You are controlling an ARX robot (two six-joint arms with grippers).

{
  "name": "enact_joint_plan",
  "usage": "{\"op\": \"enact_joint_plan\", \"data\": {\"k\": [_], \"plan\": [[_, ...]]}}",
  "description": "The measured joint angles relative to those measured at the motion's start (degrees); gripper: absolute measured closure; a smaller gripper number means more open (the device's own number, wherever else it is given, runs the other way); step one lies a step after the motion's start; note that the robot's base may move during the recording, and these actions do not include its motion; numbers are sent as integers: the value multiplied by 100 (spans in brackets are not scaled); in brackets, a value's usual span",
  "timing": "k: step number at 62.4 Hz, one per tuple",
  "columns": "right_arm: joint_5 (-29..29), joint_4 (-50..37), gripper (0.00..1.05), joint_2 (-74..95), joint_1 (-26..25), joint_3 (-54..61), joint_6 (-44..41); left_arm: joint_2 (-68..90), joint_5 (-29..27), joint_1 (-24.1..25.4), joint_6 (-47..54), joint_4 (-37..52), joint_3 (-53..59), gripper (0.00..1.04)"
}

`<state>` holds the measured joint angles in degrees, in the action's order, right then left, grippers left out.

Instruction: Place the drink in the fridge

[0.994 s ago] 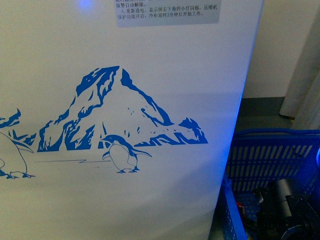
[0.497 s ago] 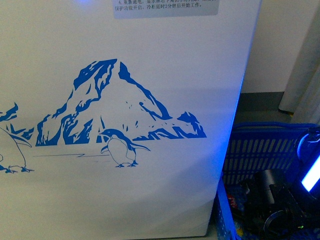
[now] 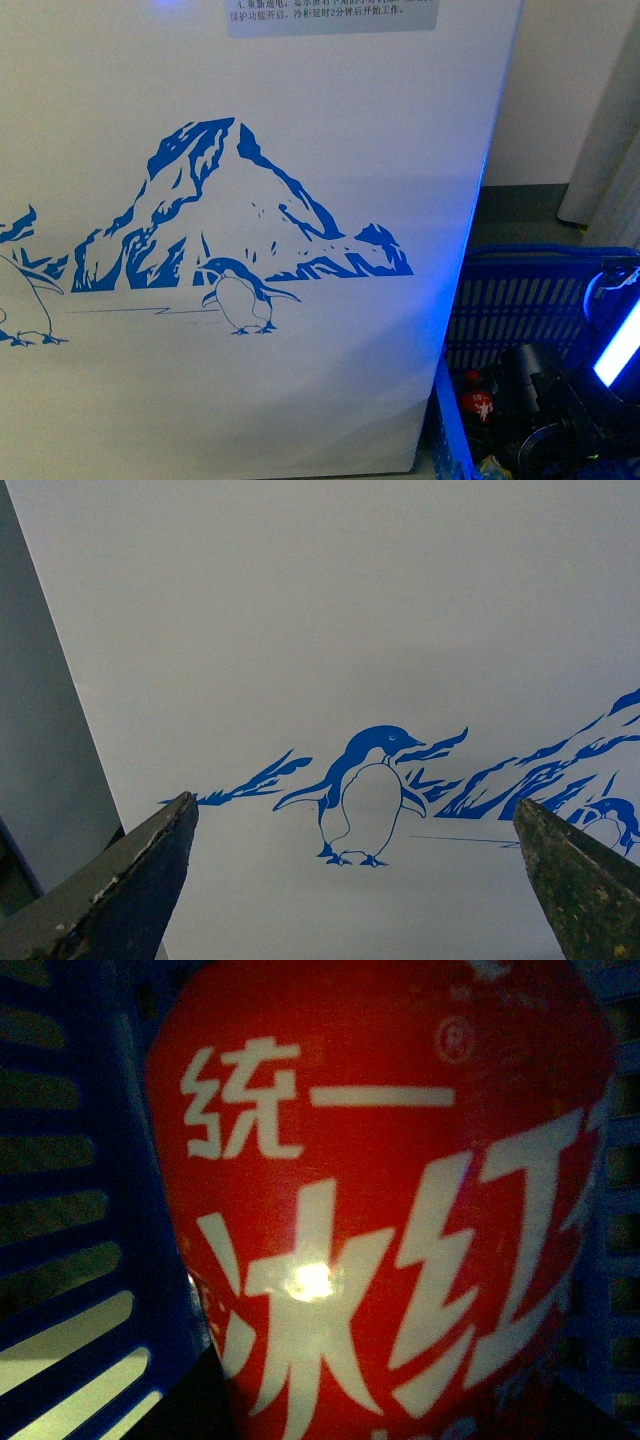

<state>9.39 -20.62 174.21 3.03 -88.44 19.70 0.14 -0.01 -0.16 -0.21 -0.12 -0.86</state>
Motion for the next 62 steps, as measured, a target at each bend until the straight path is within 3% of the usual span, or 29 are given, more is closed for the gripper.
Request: {"op": "enact_joint_plan", "data": {"k": [14,35,52,62], "plan": [[-216,-33,67,-238,2,289,-57,0,0,0,0,0,0,8],[-433,-363,68,-1561,-144,1762,-525,0,0,0,0,0,0,8],[-557,-820,68,-4063,-417,3209,-1045,0,2,0,0,0,0,8],[-590,-540,68,-5932,-721,4310,-1292,0,2,0,0,0,0,8]]}}
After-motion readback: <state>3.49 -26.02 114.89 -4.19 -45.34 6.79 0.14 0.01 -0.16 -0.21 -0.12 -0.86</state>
